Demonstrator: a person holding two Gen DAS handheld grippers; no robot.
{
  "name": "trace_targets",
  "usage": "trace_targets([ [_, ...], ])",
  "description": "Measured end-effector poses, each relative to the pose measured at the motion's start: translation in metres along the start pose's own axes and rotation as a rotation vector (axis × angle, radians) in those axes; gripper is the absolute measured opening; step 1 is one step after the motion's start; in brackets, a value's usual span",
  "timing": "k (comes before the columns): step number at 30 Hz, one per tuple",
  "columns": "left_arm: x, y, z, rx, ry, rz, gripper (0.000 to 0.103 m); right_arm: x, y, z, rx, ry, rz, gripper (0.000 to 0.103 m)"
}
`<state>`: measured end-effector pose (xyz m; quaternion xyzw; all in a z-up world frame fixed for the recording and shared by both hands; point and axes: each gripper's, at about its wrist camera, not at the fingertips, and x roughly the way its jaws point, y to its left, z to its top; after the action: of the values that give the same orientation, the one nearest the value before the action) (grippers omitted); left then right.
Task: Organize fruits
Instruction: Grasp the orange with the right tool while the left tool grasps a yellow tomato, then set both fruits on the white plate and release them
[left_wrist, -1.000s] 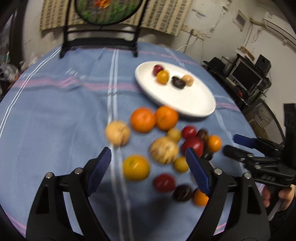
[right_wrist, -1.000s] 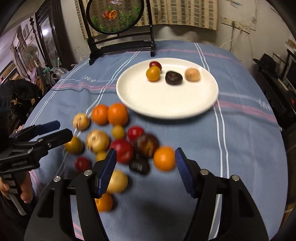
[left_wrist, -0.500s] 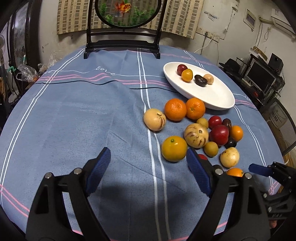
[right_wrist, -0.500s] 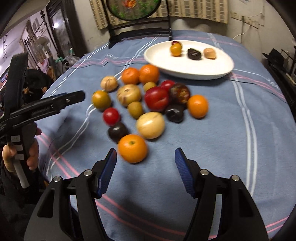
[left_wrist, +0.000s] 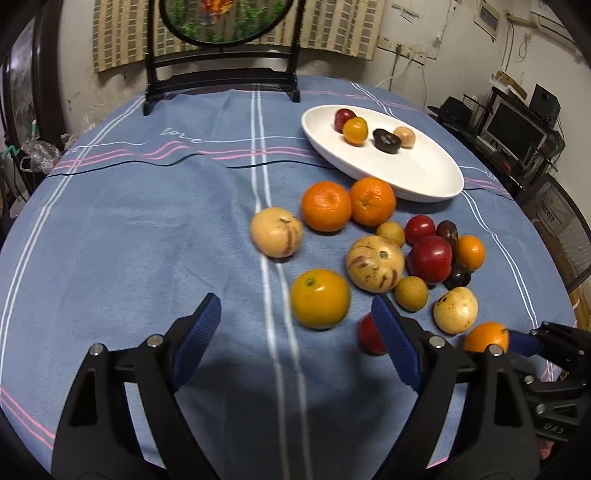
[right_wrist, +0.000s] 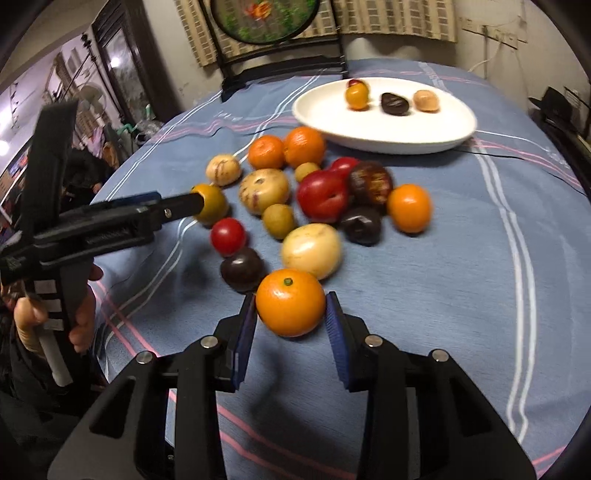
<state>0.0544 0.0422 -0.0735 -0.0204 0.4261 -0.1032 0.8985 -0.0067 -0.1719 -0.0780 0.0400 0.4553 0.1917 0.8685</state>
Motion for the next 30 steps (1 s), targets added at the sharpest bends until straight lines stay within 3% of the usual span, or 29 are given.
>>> trace_targets([
  [2, 0.009, -0.003, 0.002, 0.004, 0.018, -0.009, 0.055, -0.003, -0.005, -0.001, 0.016, -0.006, 0.005, 0.038],
  [4, 0.021, -0.005, 0.003, 0.001, 0.055, -0.038, 0.044, -0.004, -0.008, -0.001, 0.027, -0.007, 0.011, 0.038],
  [8, 0.032, -0.006, 0.003, -0.019, 0.069, -0.064, 0.038, -0.002, -0.010, -0.003, 0.043, -0.003, 0.024, 0.038],
  [21, -0.007, -0.011, -0.001, -0.028, 0.013, -0.112, 0.038, -0.004, -0.009, -0.001, 0.041, -0.018, 0.027, 0.038],
  [30, -0.016, -0.025, 0.021, 0.022, 0.004, -0.155, 0.038, -0.011, -0.013, 0.011, 0.033, -0.034, 0.014, 0.038],
])
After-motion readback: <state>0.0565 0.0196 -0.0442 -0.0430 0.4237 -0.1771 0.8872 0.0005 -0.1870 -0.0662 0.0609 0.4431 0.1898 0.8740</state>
